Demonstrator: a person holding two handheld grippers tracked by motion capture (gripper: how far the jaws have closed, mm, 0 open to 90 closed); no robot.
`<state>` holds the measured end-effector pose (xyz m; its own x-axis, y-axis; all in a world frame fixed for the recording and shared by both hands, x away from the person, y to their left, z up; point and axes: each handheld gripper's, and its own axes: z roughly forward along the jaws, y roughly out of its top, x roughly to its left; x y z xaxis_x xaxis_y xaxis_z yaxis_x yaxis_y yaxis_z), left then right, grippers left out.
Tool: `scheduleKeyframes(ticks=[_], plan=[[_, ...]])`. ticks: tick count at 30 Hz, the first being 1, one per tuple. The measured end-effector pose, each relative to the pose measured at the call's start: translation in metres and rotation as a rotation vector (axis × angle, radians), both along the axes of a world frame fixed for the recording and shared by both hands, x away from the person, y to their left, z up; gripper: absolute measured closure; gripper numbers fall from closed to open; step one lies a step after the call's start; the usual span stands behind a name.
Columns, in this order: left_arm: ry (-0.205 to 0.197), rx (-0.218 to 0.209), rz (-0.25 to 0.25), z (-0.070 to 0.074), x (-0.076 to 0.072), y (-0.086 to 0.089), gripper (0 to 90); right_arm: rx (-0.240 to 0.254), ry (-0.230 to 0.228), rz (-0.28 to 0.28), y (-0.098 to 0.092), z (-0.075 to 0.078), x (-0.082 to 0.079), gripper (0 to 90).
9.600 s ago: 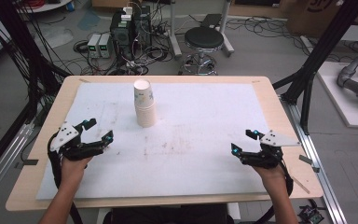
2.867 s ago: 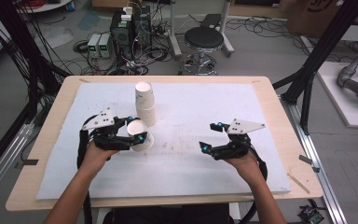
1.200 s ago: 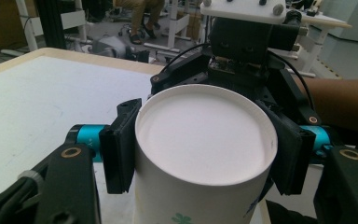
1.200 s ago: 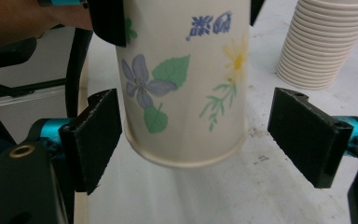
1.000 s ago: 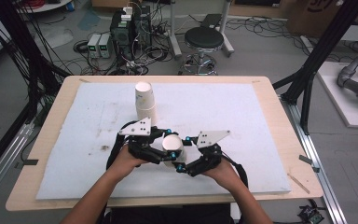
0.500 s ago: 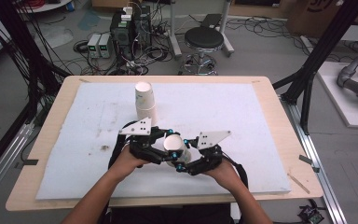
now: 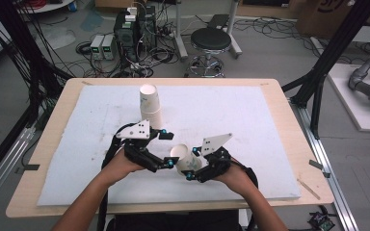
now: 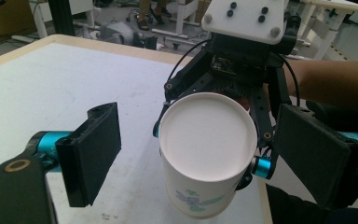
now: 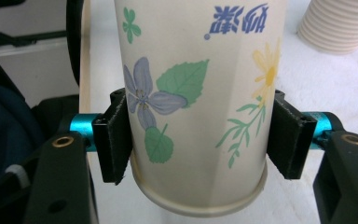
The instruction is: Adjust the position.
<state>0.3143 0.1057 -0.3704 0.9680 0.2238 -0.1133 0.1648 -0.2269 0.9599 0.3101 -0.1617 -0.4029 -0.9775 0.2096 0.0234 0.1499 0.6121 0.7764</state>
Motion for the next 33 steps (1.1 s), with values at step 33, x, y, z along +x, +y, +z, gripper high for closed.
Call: scheduleKeyframes(ticks=[33], plan=[[0.025, 0.251, -0.073, -0.008, 0.006, -0.018, 15.5, -0.310, -0.046, 0.095, 0.028, 0.024, 0.006, 33.4]])
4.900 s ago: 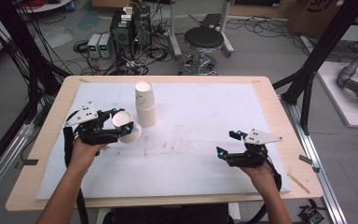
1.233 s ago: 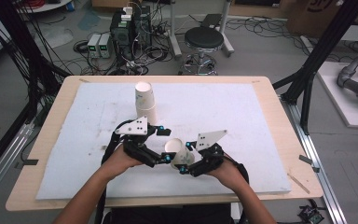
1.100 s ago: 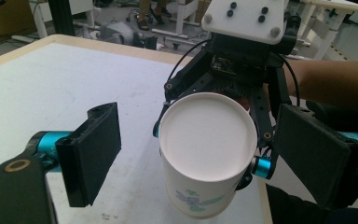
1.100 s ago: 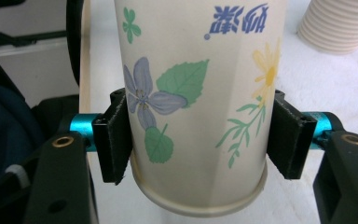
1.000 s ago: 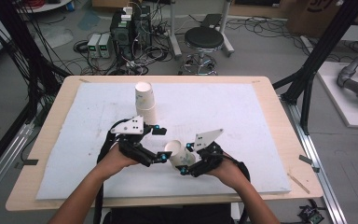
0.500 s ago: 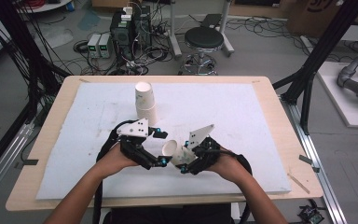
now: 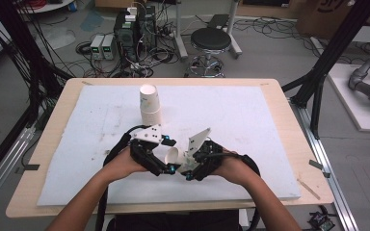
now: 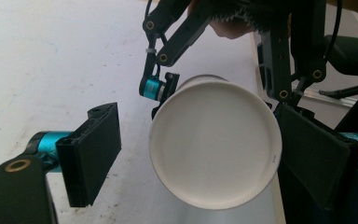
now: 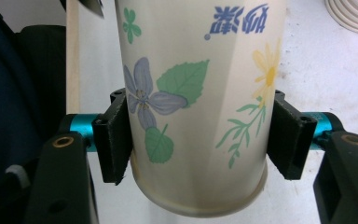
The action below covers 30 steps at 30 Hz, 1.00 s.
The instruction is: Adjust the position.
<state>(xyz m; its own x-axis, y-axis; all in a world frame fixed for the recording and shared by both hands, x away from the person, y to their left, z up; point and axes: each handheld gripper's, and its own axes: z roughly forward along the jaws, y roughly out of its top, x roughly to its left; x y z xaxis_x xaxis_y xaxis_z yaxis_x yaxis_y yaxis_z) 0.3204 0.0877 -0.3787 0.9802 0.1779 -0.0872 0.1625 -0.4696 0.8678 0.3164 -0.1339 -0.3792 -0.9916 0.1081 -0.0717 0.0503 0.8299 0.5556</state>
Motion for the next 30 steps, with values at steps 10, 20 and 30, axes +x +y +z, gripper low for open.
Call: scheduleKeyframes(ticks=[10, 20, 30], plan=[[0.017, 0.046, -0.044, -0.003, 0.000, -0.004, 22.1, -0.035, 0.010, 0.017, 0.004, 0.000, 0.000, 33.4], [0.017, 0.073, -0.083, -0.005, 0.000, -0.005, 35.0, -0.087, 0.020, 0.032, 0.009, -0.001, 0.000, 33.7], [0.022, 0.015, -0.081, -0.001, 0.001, 0.002, 37.2, -0.029, 0.018, 0.009, 0.006, 0.001, 0.000, 20.3]])
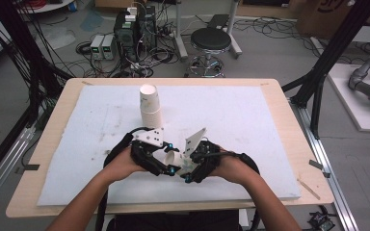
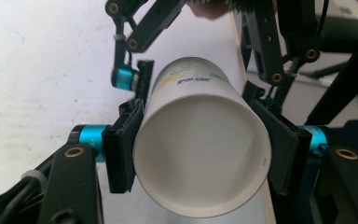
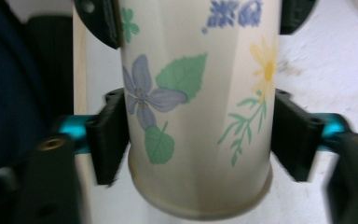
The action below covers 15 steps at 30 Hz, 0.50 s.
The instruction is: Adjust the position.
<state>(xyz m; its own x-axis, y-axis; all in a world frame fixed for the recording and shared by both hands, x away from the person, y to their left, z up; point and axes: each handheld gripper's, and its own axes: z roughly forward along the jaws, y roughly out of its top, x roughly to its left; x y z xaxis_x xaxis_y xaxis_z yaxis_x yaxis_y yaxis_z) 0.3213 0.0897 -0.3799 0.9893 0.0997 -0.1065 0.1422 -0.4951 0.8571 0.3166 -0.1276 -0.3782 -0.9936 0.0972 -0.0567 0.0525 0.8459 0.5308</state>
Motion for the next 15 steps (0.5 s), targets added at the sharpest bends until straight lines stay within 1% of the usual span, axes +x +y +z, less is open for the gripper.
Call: scheduleKeyframes(ticks=[2, 4, 6, 11, 15], plan=[[0.000, -0.027, 0.002, 0.002, 0.000, 0.003, 37.2, 0.057, -0.003, -0.037, -0.005, 0.003, 0.001, 18.9], [-0.002, -0.053, 0.004, 0.004, -0.002, 0.006, 37.2, 0.118, 0.018, -0.048, -0.012, 0.005, 0.001, 18.4], [0.000, -0.086, 0.015, 0.005, -0.003, 0.009, 37.2, 0.165, 0.036, -0.054, -0.020, 0.006, 0.001, 18.4], [0.006, -0.187, 0.041, 0.007, -0.005, 0.016, 37.2, 0.275, 0.056, -0.094, -0.037, 0.003, -0.002, 18.4], [-0.009, -0.233, 0.062, 0.010, -0.006, 0.020, 37.2, 0.358, 0.053, -0.133, -0.050, -0.002, -0.004, 18.4]])
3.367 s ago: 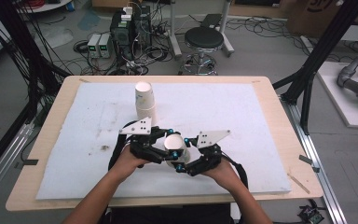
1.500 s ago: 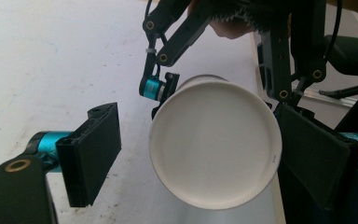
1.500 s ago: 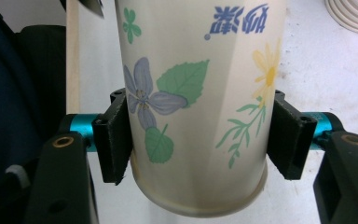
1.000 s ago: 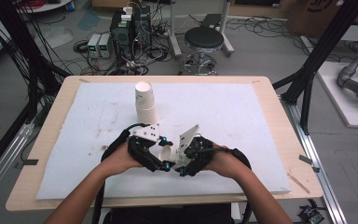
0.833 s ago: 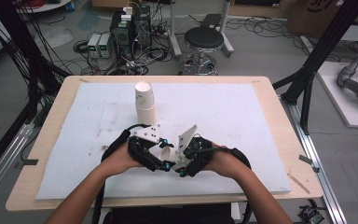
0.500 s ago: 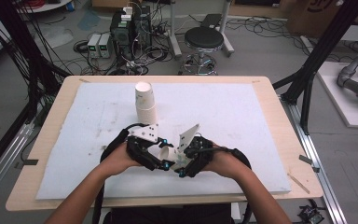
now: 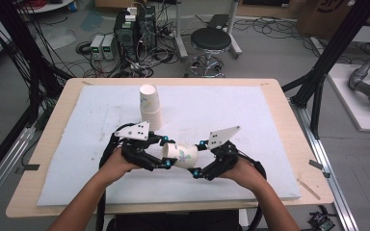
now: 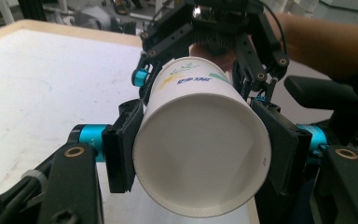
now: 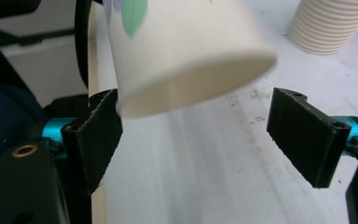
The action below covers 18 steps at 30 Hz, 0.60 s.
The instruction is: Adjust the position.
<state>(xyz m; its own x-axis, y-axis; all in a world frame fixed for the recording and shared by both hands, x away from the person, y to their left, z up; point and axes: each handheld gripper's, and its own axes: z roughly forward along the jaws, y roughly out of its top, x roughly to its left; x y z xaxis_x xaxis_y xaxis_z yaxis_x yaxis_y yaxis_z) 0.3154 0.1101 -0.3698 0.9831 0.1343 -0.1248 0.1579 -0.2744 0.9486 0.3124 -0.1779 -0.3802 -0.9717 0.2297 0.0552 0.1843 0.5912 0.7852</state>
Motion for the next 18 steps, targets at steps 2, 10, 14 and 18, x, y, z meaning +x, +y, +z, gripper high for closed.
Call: scheduleKeyframes(ticks=[2, 10, 14, 18], plan=[[-0.008, -0.012, 0.010, 0.001, 0.000, 0.002, 37.3, 0.037, -0.004, -0.012, -0.006, -0.003, -0.001, 18.4], [-0.015, -0.052, 0.043, -0.005, -0.002, 0.006, 37.2, 0.149, -0.036, -0.052, -0.018, -0.013, -0.005, 18.9], [-0.028, -0.066, 0.061, -0.010, -0.003, 0.007, 37.2, 0.195, -0.043, -0.060, -0.021, -0.015, -0.006, 19.1], [-0.028, -0.081, 0.076, -0.015, -0.004, 0.007, 37.2, 0.204, -0.044, -0.051, -0.021, -0.017, -0.006, 19.0]])
